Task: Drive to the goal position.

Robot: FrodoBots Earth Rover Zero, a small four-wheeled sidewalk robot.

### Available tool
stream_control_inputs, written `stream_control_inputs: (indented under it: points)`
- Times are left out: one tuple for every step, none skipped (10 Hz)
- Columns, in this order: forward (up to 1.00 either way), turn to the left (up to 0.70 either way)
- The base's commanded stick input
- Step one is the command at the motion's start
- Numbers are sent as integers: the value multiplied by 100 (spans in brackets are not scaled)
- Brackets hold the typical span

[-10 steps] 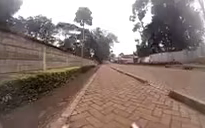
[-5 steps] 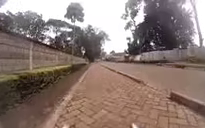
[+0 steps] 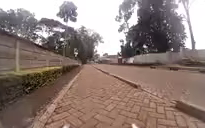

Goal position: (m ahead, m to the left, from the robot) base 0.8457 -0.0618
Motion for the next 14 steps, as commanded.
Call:
stream_control_inputs:
  points:
    - [70,-29]
    - [70,-12]
    - [70,0]
    - [70,0]
    - [70,0]
    - [70,0]
    - [70,0]
    - [39,0]
    - [6,0]
    - [0,0]
    - [0,0]
    - [0,0]
    - [0,0]
    - [0,0]
